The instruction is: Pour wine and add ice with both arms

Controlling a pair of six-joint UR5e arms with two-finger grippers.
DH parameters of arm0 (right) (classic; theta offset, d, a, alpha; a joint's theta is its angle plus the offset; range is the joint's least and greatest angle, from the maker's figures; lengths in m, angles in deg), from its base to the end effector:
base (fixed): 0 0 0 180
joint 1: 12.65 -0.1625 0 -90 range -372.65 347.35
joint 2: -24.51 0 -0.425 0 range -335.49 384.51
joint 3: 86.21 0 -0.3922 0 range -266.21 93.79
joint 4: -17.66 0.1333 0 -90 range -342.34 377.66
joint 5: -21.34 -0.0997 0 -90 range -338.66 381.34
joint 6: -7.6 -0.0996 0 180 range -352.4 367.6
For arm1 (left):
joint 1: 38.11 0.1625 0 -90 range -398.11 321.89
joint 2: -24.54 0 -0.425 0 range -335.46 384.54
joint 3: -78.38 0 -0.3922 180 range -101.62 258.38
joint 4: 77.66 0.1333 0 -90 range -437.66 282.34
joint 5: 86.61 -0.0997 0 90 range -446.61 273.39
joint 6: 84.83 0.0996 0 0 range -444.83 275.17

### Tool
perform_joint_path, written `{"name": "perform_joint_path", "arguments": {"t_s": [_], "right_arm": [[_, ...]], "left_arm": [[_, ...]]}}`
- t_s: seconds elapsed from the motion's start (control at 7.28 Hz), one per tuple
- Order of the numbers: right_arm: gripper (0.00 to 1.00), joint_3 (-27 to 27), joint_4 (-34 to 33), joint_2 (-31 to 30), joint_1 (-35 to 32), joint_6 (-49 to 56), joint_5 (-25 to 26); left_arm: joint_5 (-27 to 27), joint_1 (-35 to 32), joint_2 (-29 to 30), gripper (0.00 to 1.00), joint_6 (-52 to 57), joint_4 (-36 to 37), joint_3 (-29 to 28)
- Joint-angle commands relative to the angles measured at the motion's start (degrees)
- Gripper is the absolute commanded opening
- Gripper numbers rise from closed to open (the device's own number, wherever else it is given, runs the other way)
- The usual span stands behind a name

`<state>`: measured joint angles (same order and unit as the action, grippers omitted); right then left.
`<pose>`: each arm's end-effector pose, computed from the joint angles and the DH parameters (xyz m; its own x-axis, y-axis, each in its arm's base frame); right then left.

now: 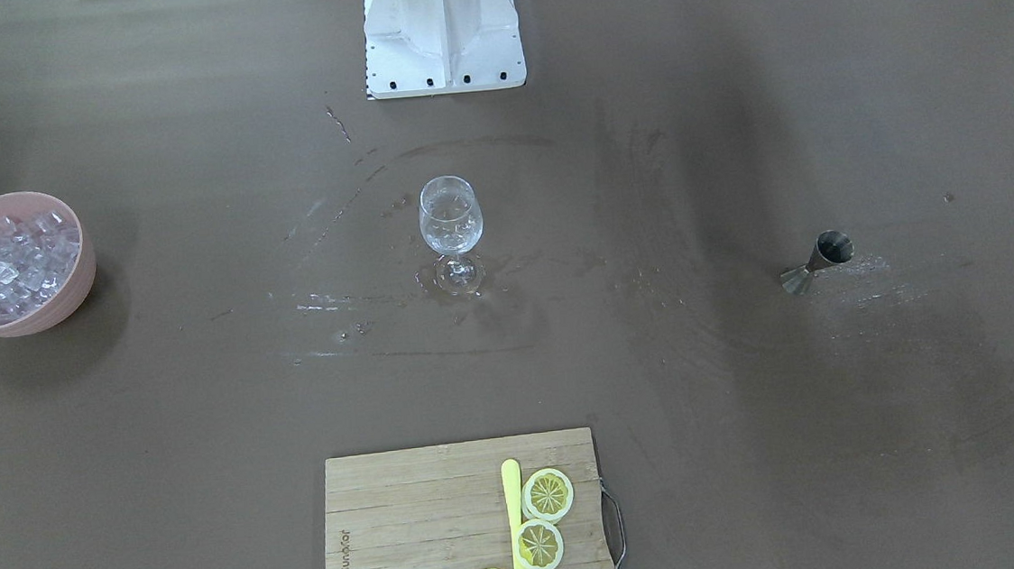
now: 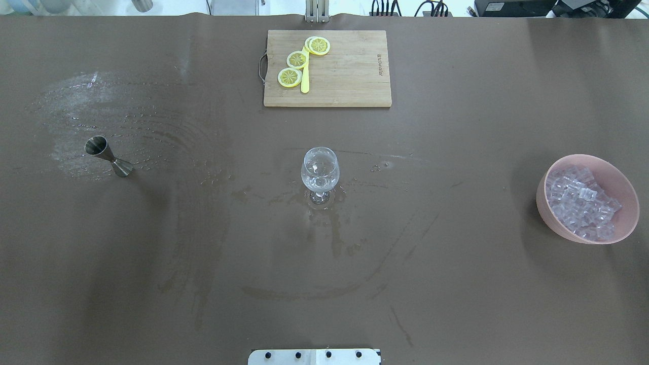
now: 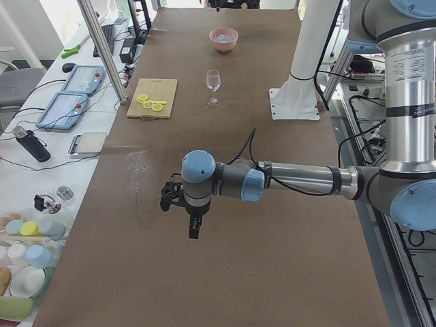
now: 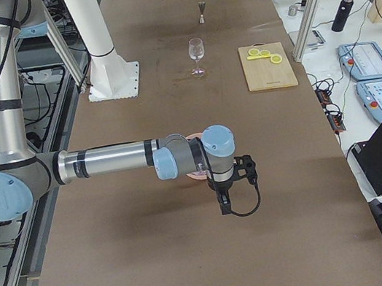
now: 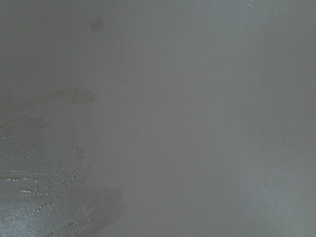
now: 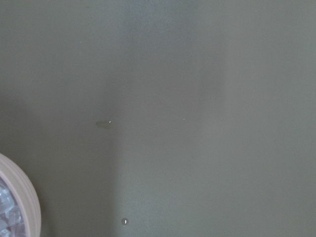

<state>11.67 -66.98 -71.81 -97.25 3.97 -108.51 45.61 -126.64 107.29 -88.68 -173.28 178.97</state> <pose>0.0265 -0.4580 0.6381 0.7614 -0.0862 0.6425 0.0453 0.9958 0.0800 -0.0549 -0.4494 0.6186 0.7377 0.0570 -0.6727 0.0242 0.9935 0.1108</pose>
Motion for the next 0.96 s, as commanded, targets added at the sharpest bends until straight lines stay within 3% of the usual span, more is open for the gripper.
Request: {"name": "perform_joint_path", "arguments": {"t_s": [0.0, 0.27, 0.55, 0.82], "right_arm": [[1.0, 1.26, 0.0, 0.08, -0.03, 0.47, -0.05], [1.0, 2.23, 0.44, 1.3, -1.34, -0.14, -0.14], [1.0, 7.31, 0.44, 0.53, -1.79, -0.15, -0.05], [1.0, 5.41, 0.18, 0.61, -1.79, -0.15, -0.49]], "left_arm": [[-0.12, 0.02, 0.66, 0.99, -0.1, 0.0, -0.4], [0.05, 0.02, 0.66, 0.99, -0.1, 0.0, -0.22], [0.23, 0.02, 0.57, 0.99, -0.19, 0.0, -0.14], [0.23, 0.02, 1.71, 0.99, -0.02, -1.22, 0.13]]}}
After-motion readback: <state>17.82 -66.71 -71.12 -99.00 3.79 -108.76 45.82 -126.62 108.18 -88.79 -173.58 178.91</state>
